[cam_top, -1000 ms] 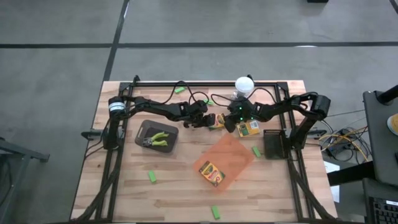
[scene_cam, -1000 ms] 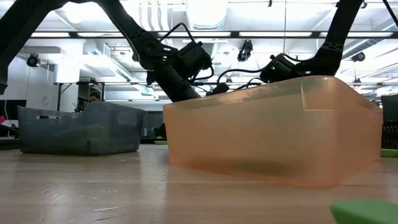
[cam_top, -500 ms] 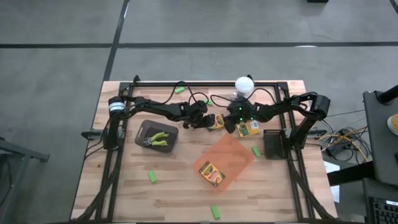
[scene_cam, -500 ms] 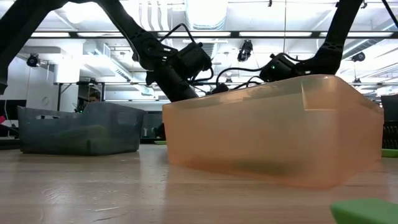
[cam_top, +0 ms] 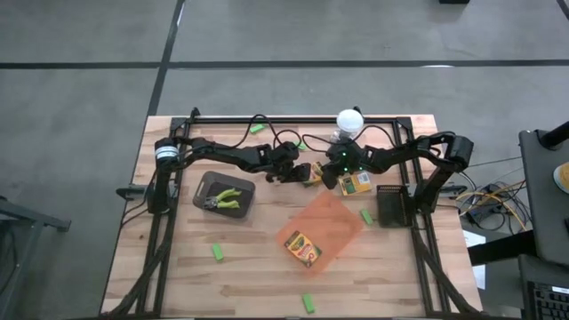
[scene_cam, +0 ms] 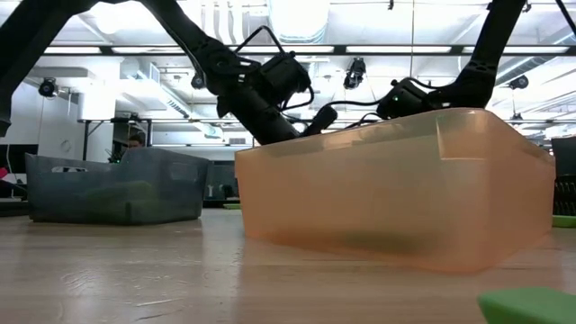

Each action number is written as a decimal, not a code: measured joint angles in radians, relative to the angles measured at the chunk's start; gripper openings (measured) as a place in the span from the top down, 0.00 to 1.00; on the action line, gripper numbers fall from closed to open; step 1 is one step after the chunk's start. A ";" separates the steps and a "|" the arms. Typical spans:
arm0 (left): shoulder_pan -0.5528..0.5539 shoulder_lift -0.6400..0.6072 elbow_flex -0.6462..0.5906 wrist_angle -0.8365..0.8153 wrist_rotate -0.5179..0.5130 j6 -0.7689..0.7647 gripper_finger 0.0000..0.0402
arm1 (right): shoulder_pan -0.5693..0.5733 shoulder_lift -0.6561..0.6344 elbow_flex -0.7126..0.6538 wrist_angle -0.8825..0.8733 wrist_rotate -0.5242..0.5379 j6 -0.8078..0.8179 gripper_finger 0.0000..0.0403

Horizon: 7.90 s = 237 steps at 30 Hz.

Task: Pick & Place School Supplies
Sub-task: Put the left crayon box into the orange bin

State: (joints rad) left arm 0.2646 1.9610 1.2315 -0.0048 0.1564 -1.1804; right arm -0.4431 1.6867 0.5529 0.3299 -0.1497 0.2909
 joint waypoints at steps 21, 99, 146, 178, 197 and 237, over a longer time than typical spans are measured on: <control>0.001 -0.003 0.008 0.000 -0.009 0.159 0.52 | 0.000 0.000 0.006 -0.008 0.000 -0.003 0.93; 0.005 -0.004 0.008 -0.023 -0.088 0.201 0.52 | 0.040 0.001 0.024 -0.027 -0.014 0.049 0.93; 0.003 -0.005 0.007 -0.010 -0.065 0.153 0.87 | 0.038 0.001 0.024 -0.015 -0.004 0.044 0.93; 0.004 -0.030 0.006 -0.024 -0.049 0.237 0.87 | 0.083 -0.600 -0.011 -0.290 0.227 0.015 0.93; -0.006 -0.227 0.006 -0.022 0.032 0.596 0.87 | 0.178 -0.872 -0.182 -0.289 0.229 0.070 0.93; -0.120 -0.292 0.006 -0.058 0.542 0.779 0.87 | 0.177 -0.906 -0.218 -0.289 0.231 0.091 0.93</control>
State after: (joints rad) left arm 0.1444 1.6685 1.2377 -0.0629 0.6984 -0.4012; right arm -0.2661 0.7803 0.3353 0.0406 0.0814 0.3817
